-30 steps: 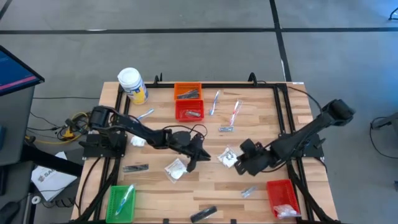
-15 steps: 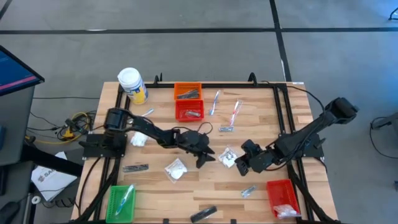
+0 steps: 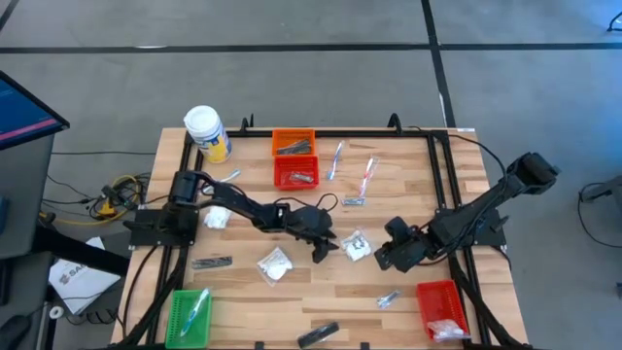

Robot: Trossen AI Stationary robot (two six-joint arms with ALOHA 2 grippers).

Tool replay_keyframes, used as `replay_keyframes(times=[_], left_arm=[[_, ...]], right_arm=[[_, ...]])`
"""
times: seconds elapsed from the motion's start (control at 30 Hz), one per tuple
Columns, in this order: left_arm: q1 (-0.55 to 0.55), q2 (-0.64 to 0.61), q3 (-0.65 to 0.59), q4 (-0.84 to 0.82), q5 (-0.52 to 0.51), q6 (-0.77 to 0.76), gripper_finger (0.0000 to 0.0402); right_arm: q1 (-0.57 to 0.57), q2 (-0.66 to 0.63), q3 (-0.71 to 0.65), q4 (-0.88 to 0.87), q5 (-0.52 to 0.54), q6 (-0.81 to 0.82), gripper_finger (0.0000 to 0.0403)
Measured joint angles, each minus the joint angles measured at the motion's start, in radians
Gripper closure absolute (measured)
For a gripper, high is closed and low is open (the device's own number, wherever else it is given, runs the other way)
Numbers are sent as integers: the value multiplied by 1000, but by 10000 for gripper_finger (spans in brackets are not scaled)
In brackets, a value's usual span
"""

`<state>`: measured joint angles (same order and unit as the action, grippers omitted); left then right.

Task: Pick & Place Travel size toiletries
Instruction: Put the cotton pack into the bottom red basket

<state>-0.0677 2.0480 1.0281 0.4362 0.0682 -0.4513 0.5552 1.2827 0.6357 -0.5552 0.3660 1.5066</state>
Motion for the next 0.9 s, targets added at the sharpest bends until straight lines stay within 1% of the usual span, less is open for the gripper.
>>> replay_keyframes(times=[0.2, 0.4, 0.53, 0.67, 0.9], left_arm=[[20, 17, 1, 0, 1, 1, 203], [64, 64, 2, 72, 103, -32, 203], [61, 70, 3, 110, 115, -34, 203], [44, 72, 24, 106, 139, -40, 203], [23, 72, 42, 110, 123, -28, 204]], right_arm=[[-17, 0, 0, -4, 0, 8, 282], [-35, 0, 0, 2, 0, 4, 271], [-35, 0, 0, 2, 1, 4, 265], [-35, 0, 0, 3, 1, -9, 259], [-34, 0, 0, 18, 19, -21, 253]])
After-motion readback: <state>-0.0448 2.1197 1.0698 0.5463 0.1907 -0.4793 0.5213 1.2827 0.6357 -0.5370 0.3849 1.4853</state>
